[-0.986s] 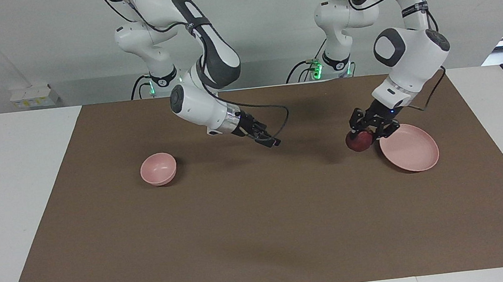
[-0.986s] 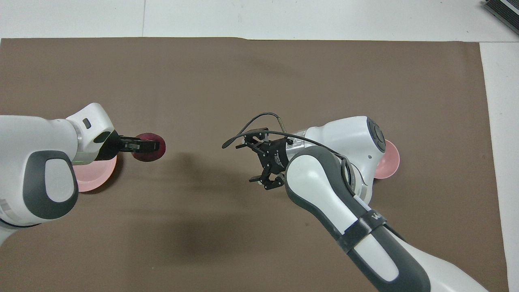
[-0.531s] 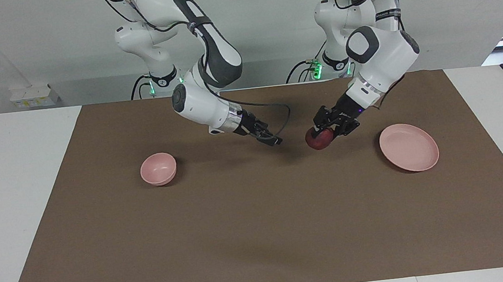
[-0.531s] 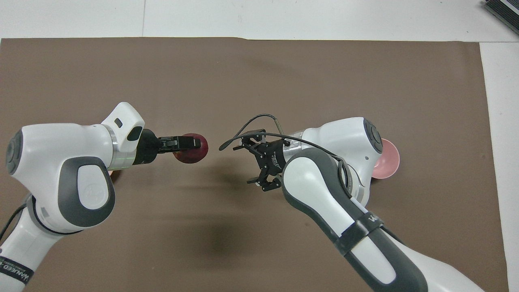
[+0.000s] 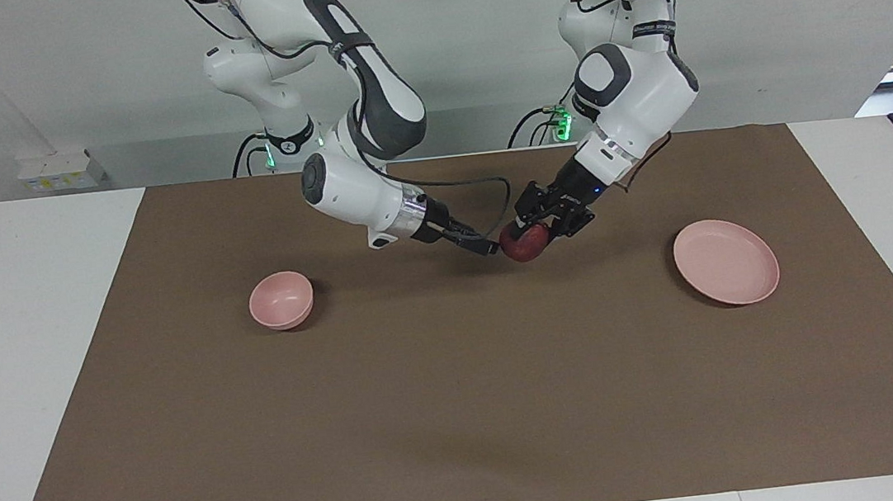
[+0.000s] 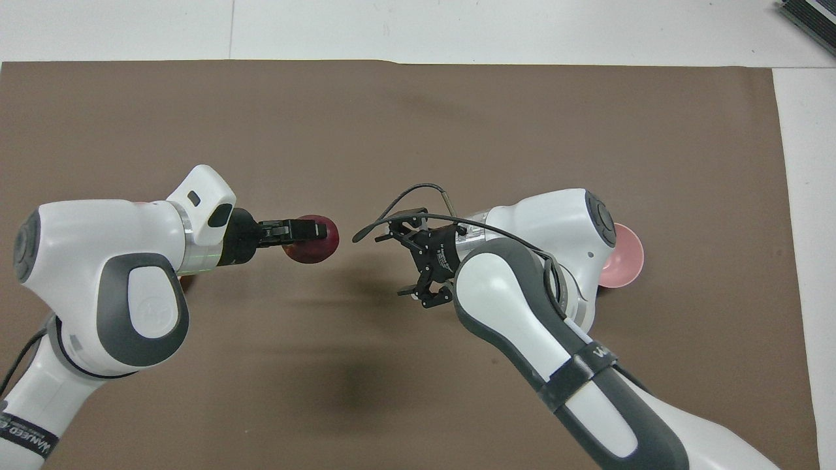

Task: Move apple from plate to bowl
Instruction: 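Lift the apple with the left gripper toward the open right gripper, then close the right gripper on the apple held by the left gripper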

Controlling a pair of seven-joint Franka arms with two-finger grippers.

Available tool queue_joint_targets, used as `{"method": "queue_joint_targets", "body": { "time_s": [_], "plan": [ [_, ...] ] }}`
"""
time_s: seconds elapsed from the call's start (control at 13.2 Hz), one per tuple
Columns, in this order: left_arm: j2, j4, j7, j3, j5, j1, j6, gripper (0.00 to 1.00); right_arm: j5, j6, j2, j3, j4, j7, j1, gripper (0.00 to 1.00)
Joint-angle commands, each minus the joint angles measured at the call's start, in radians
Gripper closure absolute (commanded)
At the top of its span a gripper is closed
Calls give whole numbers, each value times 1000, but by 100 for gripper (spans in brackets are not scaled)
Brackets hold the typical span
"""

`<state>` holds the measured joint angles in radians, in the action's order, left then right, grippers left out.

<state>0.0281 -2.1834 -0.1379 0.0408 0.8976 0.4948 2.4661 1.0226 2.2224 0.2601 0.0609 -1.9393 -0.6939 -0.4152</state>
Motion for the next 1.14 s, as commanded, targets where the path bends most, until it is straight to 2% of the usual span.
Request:
{"method": "queue_joint_targets", "body": {
  "time_s": [0.0, 0.23, 0.61, 1.06],
  "plan": [
    [32, -41, 9, 11, 27, 42, 19, 100, 66, -17, 2, 10, 17, 24, 29, 0],
    [32, -41, 9, 11, 27, 41, 19, 100, 68, -7, 11, 10, 45, -131, 30, 0],
    [26, -32, 24, 10, 35, 44, 46, 100, 67, 22, 13, 10, 45, -162, 0, 0],
    [21, -26, 46, 11, 50, 109, 91, 100, 67, 118, 13, 10, 49, -302, -65, 0]
  ]
}}
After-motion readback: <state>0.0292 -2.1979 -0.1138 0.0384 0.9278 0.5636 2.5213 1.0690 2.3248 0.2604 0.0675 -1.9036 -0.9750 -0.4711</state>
